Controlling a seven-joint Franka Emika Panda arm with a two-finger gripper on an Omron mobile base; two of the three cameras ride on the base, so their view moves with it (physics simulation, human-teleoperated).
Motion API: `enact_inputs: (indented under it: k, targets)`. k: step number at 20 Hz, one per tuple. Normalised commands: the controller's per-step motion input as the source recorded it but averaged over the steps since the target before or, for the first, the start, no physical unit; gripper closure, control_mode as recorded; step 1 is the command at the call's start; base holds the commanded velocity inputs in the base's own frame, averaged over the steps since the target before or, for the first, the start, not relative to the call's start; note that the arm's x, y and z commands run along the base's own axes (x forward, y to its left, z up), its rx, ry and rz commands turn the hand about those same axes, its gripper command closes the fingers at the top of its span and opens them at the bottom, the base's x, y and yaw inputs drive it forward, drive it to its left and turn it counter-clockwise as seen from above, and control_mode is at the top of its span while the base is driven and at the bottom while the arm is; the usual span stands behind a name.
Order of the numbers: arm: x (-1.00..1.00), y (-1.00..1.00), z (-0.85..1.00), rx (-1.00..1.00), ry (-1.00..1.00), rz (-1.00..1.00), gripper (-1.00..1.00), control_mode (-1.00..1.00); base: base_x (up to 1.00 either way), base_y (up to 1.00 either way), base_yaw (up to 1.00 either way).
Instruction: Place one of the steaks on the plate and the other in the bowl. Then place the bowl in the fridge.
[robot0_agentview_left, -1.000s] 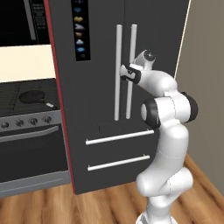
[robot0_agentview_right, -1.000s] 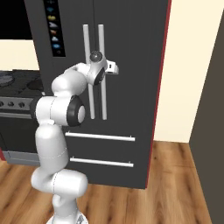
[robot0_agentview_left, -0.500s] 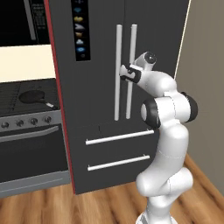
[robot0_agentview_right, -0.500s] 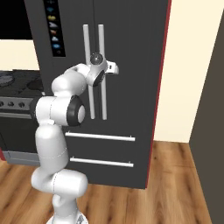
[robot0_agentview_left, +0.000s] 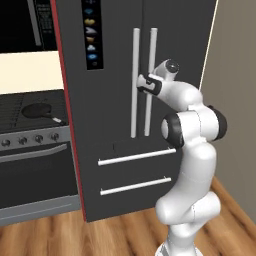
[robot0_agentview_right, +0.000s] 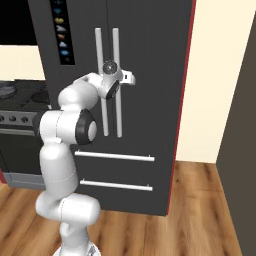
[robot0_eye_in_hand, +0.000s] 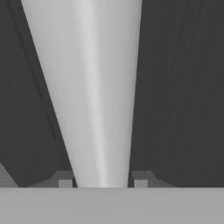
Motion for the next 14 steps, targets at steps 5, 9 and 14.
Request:
enact_inputs:
  k: [5, 9, 14]
  targets:
    - [-0.59, -0.33, 0.12, 0.03, 0.00, 0.00, 1.00, -1.00, 0.00, 0.00, 0.00]
    - [-0.65, -0.41, 0.00, 0.04, 0.00, 0.00, 1.00, -1.00, 0.00, 0.00, 0.00]
    - [-0.59, -0.61, 0.18, 0.18, 0.03, 0.01, 1.00, -1.00, 0.00, 0.00, 0.00]
